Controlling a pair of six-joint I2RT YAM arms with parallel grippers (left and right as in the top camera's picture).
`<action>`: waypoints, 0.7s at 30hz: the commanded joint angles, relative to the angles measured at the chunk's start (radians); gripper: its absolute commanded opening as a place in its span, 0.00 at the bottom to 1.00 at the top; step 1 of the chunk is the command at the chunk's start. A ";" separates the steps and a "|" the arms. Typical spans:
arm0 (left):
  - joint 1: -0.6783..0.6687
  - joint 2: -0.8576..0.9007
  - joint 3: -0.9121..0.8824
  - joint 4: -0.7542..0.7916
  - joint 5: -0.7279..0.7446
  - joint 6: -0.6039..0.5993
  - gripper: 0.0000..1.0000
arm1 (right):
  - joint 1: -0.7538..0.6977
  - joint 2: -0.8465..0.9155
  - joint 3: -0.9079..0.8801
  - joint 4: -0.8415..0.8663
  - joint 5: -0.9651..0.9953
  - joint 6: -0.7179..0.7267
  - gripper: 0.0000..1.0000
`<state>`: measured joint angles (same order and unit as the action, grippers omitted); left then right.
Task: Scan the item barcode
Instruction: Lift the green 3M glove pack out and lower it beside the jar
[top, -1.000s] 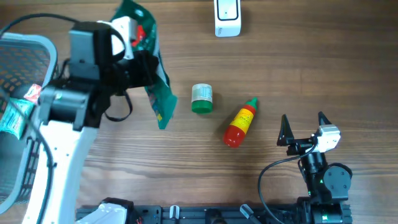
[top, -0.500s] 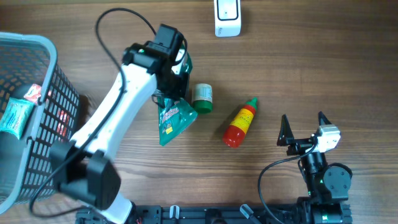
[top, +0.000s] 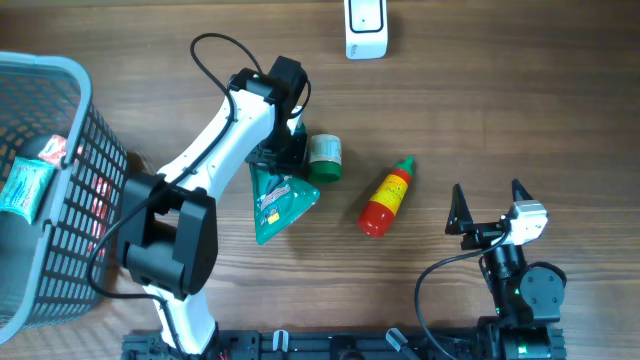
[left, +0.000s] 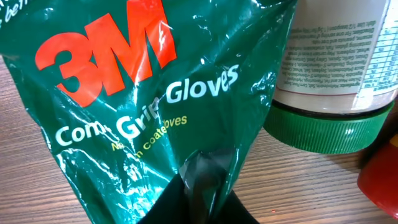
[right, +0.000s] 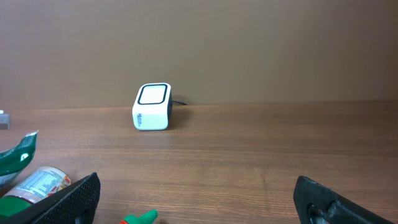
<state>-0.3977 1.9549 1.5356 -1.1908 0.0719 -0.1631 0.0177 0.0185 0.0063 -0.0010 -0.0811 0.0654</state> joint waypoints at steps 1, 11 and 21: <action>-0.006 -0.001 0.000 0.004 -0.010 -0.006 0.23 | -0.002 -0.001 -0.001 0.002 0.011 -0.010 1.00; -0.006 -0.002 0.000 0.074 -0.010 -0.045 1.00 | -0.002 -0.001 -0.001 0.002 0.011 -0.011 1.00; -0.006 -0.129 0.000 0.204 -0.010 -0.062 1.00 | -0.002 -0.001 -0.001 0.002 0.011 -0.010 1.00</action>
<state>-0.3985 1.9285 1.5349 -1.0382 0.0715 -0.2153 0.0177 0.0185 0.0063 -0.0010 -0.0811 0.0654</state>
